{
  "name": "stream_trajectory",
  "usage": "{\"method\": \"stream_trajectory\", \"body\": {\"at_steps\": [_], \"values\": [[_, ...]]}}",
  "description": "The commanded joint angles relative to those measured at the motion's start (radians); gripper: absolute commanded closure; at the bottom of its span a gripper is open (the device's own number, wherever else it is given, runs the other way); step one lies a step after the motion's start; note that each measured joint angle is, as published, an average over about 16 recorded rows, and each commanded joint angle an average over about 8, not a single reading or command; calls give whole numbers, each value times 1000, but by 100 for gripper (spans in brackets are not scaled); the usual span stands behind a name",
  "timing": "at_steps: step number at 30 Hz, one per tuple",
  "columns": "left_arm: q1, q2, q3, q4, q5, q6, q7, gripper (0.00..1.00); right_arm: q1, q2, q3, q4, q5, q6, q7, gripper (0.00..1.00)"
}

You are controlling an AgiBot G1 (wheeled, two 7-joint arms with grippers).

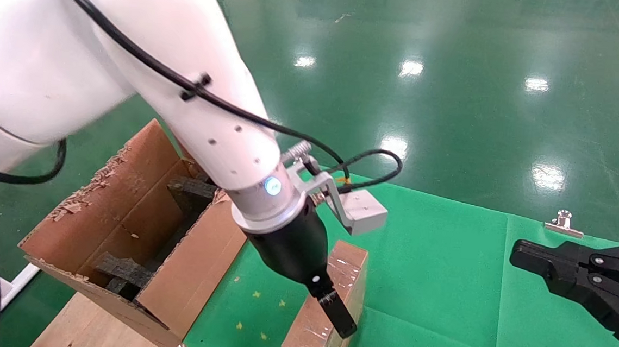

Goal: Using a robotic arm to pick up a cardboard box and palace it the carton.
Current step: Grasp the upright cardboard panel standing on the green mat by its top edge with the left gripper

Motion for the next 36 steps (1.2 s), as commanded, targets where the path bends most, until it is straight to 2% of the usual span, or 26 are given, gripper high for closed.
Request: {"method": "stream_trajectory", "body": {"at_steps": [1, 6, 7, 10, 11, 14, 15, 18, 19, 36], "values": [[4, 14, 19, 0, 5, -8, -12, 0, 0, 0, 0, 0, 0, 0, 0, 100], [10, 34, 47, 1, 39, -21, -20, 0, 0, 0, 0, 0, 0, 0, 0, 99], [9, 36, 51, 1, 44, -22, -19, 0, 0, 0, 0, 0, 0, 0, 0, 93], [9, 42, 59, 2, 48, -24, -17, 2, 0, 0, 0, 0, 0, 0, 0, 56], [8, 43, 61, 3, 49, -24, -17, 10, 0, 0, 0, 0, 0, 0, 0, 43], [8, 45, 63, 4, 49, -25, -16, 48, 0, 0, 0, 0, 0, 0, 0, 7], [8, 45, 63, 4, 49, -25, -16, 60, 0, 0, 0, 0, 0, 0, 0, 0], [8, 44, 61, 4, 49, -24, -16, 95, 0, 0, 0, 0, 0, 0, 0, 0], [8, 43, 60, 4, 49, -24, -16, 100, 0, 0, 0, 0, 0, 0, 0, 0], [10, 39, 54, 2, 47, -22, -17, 100, 0, 0, 0, 0, 0, 0, 0, 0]]}}
